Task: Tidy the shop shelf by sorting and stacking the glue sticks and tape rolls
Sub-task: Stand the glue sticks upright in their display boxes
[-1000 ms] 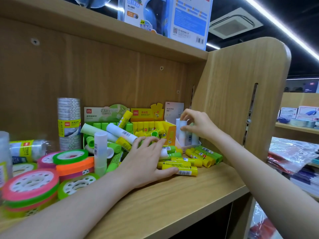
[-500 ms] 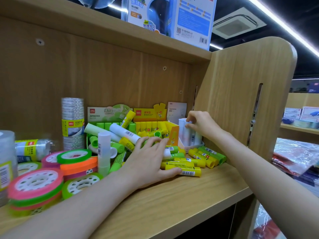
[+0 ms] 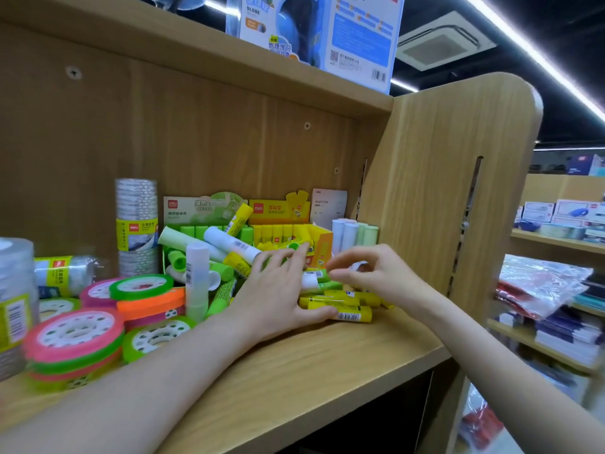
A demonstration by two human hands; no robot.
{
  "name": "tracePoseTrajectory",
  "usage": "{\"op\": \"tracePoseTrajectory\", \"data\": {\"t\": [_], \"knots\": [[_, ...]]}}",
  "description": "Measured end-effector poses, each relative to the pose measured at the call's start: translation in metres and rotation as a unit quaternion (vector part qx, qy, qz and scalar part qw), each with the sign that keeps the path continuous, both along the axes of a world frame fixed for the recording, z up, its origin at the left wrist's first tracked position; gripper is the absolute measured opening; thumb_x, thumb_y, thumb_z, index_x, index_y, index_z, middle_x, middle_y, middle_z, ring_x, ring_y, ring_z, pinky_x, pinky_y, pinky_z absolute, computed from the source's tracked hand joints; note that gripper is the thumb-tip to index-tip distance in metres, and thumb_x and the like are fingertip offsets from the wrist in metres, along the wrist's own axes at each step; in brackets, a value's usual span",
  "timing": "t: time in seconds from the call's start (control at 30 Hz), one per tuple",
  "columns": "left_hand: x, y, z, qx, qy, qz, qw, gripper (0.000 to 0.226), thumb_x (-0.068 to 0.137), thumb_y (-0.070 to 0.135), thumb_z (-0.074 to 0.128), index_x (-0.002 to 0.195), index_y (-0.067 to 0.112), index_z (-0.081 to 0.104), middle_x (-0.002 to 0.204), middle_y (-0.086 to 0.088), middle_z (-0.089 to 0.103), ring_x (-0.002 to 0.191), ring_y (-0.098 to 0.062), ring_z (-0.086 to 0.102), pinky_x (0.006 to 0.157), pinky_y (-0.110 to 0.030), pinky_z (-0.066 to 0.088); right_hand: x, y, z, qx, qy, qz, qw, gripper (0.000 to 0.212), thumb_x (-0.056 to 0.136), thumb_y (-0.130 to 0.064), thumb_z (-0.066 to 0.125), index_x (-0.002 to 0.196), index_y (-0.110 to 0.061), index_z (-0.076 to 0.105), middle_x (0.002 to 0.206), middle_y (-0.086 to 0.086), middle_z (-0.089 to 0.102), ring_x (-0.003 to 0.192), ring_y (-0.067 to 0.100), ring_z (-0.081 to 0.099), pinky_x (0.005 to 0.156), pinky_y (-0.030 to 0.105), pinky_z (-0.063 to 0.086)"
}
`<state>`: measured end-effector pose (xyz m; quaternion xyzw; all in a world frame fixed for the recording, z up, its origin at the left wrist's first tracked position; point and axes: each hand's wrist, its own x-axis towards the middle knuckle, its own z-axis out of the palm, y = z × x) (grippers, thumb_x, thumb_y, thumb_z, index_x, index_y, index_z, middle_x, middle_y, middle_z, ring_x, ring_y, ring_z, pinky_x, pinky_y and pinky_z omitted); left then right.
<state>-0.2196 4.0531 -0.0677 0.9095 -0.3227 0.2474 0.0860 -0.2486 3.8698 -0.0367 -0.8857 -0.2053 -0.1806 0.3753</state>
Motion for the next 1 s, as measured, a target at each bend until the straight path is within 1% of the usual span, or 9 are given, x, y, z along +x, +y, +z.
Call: {"op": "tracePoseTrajectory", "data": {"t": [0.1,0.27,0.4,0.5,0.63,0.73,0.9,0.93,1.0], "knots": [[0.006,0.000,-0.004,-0.012,-0.007,-0.005,1.000,0.121,0.052,0.089,0.013,0.149,0.018,0.001,0.146,0.007,0.032,0.137,-0.012,0.014,0.113,-0.031,0.005,0.004,0.009,-0.009,-0.005,0.007,0.029,1.000,0.013,0.079,-0.017,0.072,0.091,-0.020,0.070,0.086,-0.010,0.068,0.081,-0.003,0.059,0.072,0.019,0.044],[-0.006,-0.001,0.002,-0.018,0.003,-0.003,1.000,0.106,0.074,0.076,0.046,0.149,0.018,0.000,0.148,0.005,0.025,0.136,-0.011,0.012,0.111,-0.028,0.004,0.019,0.018,-0.015,-0.043,-0.028,0.002,0.999,0.025,0.076,-0.019,0.075,0.097,-0.030,0.067,0.080,-0.013,0.059,0.070,0.004,0.049,0.063,0.011,0.038],[0.000,0.001,0.000,-0.012,-0.016,-0.002,1.000,0.109,0.070,0.083,0.035,0.149,0.018,0.001,0.147,0.005,0.029,0.135,-0.012,0.014,0.111,-0.027,0.006,0.020,0.011,-0.013,-0.057,-0.020,-0.023,0.998,0.021,0.075,-0.018,0.076,0.092,-0.027,0.067,0.091,-0.007,0.056,0.082,0.005,0.051,0.067,0.015,0.043],[0.003,0.001,-0.001,0.000,-0.026,0.001,1.000,0.108,0.066,0.087,0.028,0.149,0.021,0.005,0.142,0.009,0.035,0.134,-0.011,0.017,0.110,-0.027,0.008,0.007,-0.020,-0.004,0.104,0.036,-0.048,0.993,0.015,0.081,-0.010,0.069,0.095,-0.013,0.065,0.103,0.009,0.063,0.085,0.010,0.061,0.072,0.020,0.051],[0.006,0.003,-0.002,0.024,-0.070,-0.017,0.997,0.106,0.054,0.090,0.000,0.141,0.037,0.029,0.136,0.014,0.043,0.132,-0.009,0.020,0.107,-0.029,0.010,-0.006,-0.037,-0.008,0.326,0.093,-0.043,0.940,0.004,0.093,-0.003,0.048,0.096,-0.005,0.049,0.097,0.023,0.062,0.075,0.025,0.068,0.064,0.023,0.056],[0.009,0.002,-0.005,0.027,-0.070,-0.013,0.997,0.108,0.051,0.091,-0.007,0.135,0.042,0.040,0.137,0.015,0.041,0.133,-0.008,0.020,0.107,-0.030,0.007,-0.006,-0.040,-0.011,0.403,0.056,-0.086,0.909,0.009,0.095,-0.006,0.043,0.087,-0.010,0.044,0.092,0.021,0.060,0.069,0.028,0.069,0.065,0.023,0.058],[0.007,0.001,-0.003,0.028,-0.058,-0.005,0.998,0.121,0.044,0.090,-0.023,0.128,0.041,0.050,0.139,0.015,0.038,0.134,-0.009,0.017,0.107,-0.032,0.006,-0.004,-0.046,-0.001,0.466,0.059,-0.020,0.882,0.027,0.083,-0.009,0.064,0.066,-0.012,0.043,0.096,0.016,0.065,0.087,0.023,0.068,0.094,0.032,0.050],[0.007,0.000,-0.002,0.025,-0.050,-0.005,0.998,0.120,0.044,0.091,-0.019,0.126,0.041,0.051,0.140,0.015,0.038,0.134,-0.009,0.017,0.107,-0.032,0.006,-0.001,-0.045,0.001,0.476,0.066,-0.016,0.877,0.030,0.081,-0.008,0.065,0.063,-0.012,0.043,0.093,0.015,0.066,0.086,0.020,0.068,0.094,0.031,0.048],[0.006,0.000,-0.002,0.021,-0.042,-0.007,0.999,0.108,0.049,0.090,-0.006,0.123,0.039,0.053,0.140,0.015,0.037,0.135,-0.009,0.016,0.108,-0.033,0.005,0.008,-0.040,0.008,0.487,0.067,-0.011,0.871,0.027,0.081,-0.004,0.064,0.064,-0.012,0.045,0.091,0.015,0.064,0.081,0.017,0.067,0.080,0.024,0.053]]}}
